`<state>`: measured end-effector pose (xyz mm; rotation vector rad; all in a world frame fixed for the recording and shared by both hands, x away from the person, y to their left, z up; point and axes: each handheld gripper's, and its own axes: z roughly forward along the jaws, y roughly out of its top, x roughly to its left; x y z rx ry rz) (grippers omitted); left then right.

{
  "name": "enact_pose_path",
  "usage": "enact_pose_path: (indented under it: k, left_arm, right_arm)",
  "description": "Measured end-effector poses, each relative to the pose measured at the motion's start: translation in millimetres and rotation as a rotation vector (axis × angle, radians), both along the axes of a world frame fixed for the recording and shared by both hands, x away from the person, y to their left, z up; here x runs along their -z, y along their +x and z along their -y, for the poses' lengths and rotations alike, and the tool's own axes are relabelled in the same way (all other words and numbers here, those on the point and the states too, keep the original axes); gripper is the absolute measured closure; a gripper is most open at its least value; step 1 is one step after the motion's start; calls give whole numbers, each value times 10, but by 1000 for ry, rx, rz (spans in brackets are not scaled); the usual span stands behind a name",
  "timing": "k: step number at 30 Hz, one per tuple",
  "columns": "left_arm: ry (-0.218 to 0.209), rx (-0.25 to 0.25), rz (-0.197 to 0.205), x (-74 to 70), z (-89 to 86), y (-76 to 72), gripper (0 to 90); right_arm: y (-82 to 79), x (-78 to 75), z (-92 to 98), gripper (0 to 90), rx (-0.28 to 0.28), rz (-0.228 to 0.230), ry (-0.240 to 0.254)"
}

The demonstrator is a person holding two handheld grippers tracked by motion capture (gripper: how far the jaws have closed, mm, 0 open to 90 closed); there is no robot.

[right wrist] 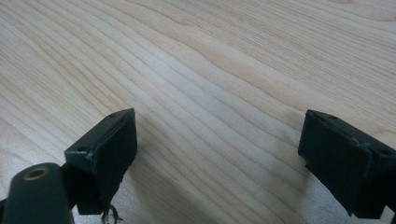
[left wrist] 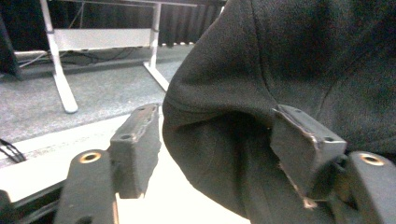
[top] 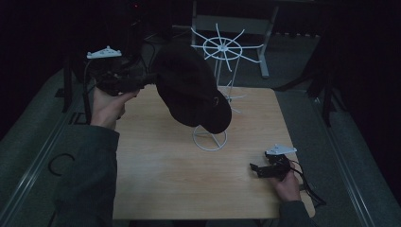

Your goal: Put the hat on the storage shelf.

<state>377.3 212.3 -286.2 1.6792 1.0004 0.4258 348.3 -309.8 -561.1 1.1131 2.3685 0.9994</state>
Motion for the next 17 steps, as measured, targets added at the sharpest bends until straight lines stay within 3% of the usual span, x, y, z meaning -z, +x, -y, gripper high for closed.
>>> enact_pose_path:
  k: [7, 10, 17]
  left_arm:
    - [35, -19, 8, -21, -10, -72, 440]
    - [71, -38, 23, -42, -9, -129, 445]
    - [109, -81, 8, -63, -31, -217, 448]
  right_arm:
    - [0, 0, 0, 116, 0, 0, 0]
    - [-1, 0, 0, 116, 0, -1, 0]
    - [0, 0, 0, 116, 0, 1, -1]
